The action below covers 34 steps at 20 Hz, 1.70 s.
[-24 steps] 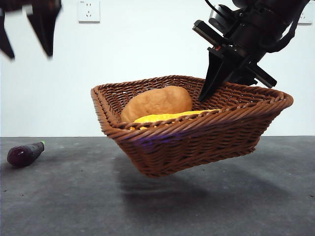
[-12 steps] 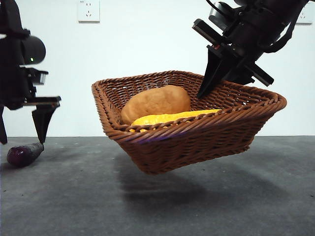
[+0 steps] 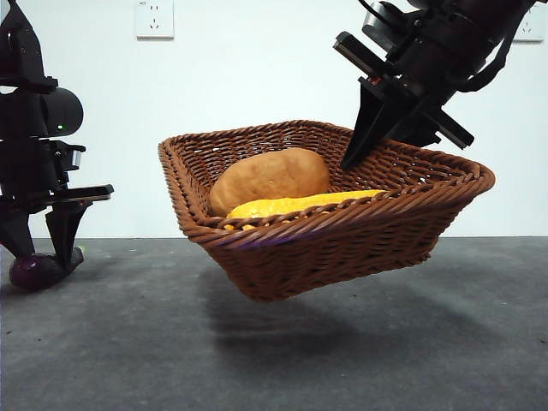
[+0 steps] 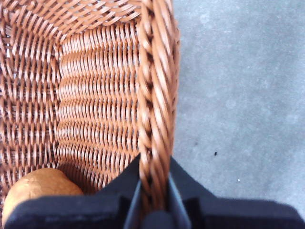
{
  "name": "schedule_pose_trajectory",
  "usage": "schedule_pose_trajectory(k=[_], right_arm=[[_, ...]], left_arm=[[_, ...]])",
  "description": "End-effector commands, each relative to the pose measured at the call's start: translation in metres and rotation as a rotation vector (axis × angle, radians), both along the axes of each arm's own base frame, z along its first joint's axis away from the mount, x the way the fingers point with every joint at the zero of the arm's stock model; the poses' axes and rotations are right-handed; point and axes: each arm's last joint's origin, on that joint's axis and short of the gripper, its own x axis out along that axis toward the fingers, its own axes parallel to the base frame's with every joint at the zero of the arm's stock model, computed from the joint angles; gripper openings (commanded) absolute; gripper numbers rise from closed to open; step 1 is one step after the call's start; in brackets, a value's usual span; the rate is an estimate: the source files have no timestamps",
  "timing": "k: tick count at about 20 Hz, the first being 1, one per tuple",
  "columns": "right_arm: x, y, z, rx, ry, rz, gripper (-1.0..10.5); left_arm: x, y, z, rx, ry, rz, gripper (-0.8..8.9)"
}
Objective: Help me put the vegetables on the table into the basket
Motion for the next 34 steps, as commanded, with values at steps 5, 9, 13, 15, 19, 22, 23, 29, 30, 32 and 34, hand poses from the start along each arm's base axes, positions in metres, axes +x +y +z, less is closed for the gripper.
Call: schedule_pose_trajectory(k=[5, 9, 13, 15, 19, 22, 23, 29, 30, 32, 34], right_arm=[[0.0, 0.001, 0.0, 0.01, -0.003, 0.006, -0.1], [-0.002, 0.0, -0.002, -0.002, 0.023, 0.006, -0.1], [-0.002, 0.0, -0.003, -0.01, 0.033, -0.002, -0.1], [-0.001, 0.0, -0.003, -0.034, 0.018, -0.045, -0.1], [-0.001, 0.001, -0.002, -0.017, 0.027, -0.057, -0.1], [-0.002, 0.004, -0.002, -0.011, 0.031, -0.048, -0.1], [-0.002, 0.004, -0.002, -0.009, 0.033, -0.05, -0.1], [-0.001, 0.005, -0.001, 0.014, 0.032, -0.074, -0.1], [0.0, 0.005, 0.0, 0.024, 0.029, -0.083, -0.1], [0.001, 0.005, 0.0, 0.033, 0.026, -0.09, -0.1], [0.0, 0.005, 0.0, 0.038, 0.035, -0.096, -0.1]], left_arm=[[-0.004, 0.002, 0.006, -0.084, 0.0, -0.14, -0.07], [-0.027, 0.009, 0.064, -0.029, -0.163, -0.391, -0.06], [-0.071, 0.009, 0.143, -0.281, -0.417, -0.387, -0.06], [-0.1, -0.007, 0.175, -0.414, -0.48, -0.432, -0.06], [-0.145, -0.062, 0.202, -0.485, -0.501, -0.629, -0.06], [-0.155, -0.11, 0.202, -0.55, -0.463, -0.678, -0.06], [-0.154, -0.121, 0.201, -0.558, -0.46, -0.654, -0.06], [-0.134, -0.157, 0.163, -0.648, -0.355, -0.473, -0.07], [-0.131, -0.16, 0.154, -0.662, -0.328, -0.438, -0.07], [-0.127, -0.165, 0.138, -0.67, -0.272, -0.377, -0.07], [-0.12, -0.175, 0.129, -0.684, -0.24, -0.316, -0.07]])
